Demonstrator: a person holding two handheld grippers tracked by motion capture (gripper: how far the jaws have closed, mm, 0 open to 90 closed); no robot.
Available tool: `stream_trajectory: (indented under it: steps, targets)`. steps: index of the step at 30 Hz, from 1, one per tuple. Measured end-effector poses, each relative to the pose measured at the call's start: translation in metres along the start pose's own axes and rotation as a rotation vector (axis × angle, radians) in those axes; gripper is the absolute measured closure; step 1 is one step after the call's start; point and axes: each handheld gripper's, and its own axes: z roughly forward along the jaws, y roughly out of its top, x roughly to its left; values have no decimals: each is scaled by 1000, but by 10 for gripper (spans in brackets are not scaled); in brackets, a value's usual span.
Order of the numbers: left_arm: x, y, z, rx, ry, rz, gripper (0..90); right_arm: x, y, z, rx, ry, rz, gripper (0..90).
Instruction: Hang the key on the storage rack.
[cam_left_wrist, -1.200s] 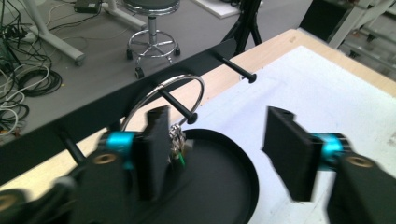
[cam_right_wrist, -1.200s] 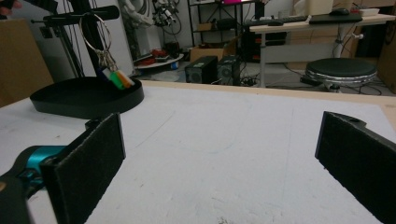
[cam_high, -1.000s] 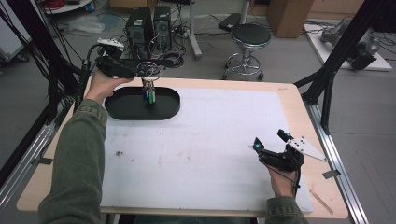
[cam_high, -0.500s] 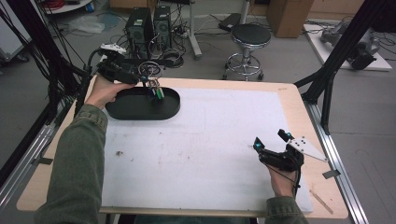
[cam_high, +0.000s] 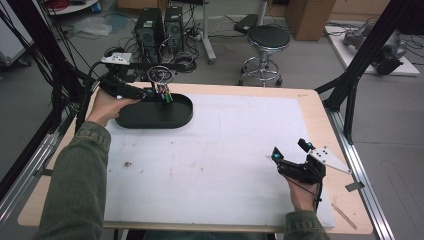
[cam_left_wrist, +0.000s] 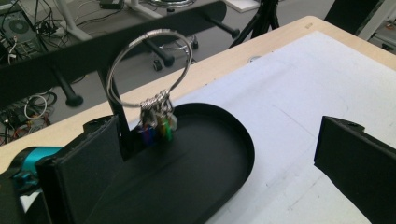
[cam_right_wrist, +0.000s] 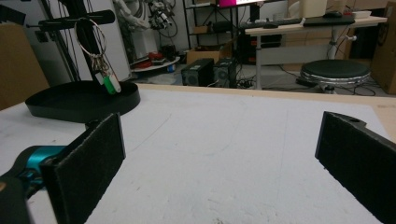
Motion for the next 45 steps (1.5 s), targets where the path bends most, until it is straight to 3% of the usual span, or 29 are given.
stream_trajectory:
  steps: [15, 23, 45]
  targets:
    - [-4, -38, -13, 18, 26, 0, 16, 1, 0, 0, 7, -1, -2, 4]
    - [-4, -52, -25, 0, 44, -16, 17, 2, -1, 1, 10, 4, -3, 5]
    - [-14, -92, -33, 5, 50, -36, 17, 3, -1, 2, 18, 2, -19, 5]
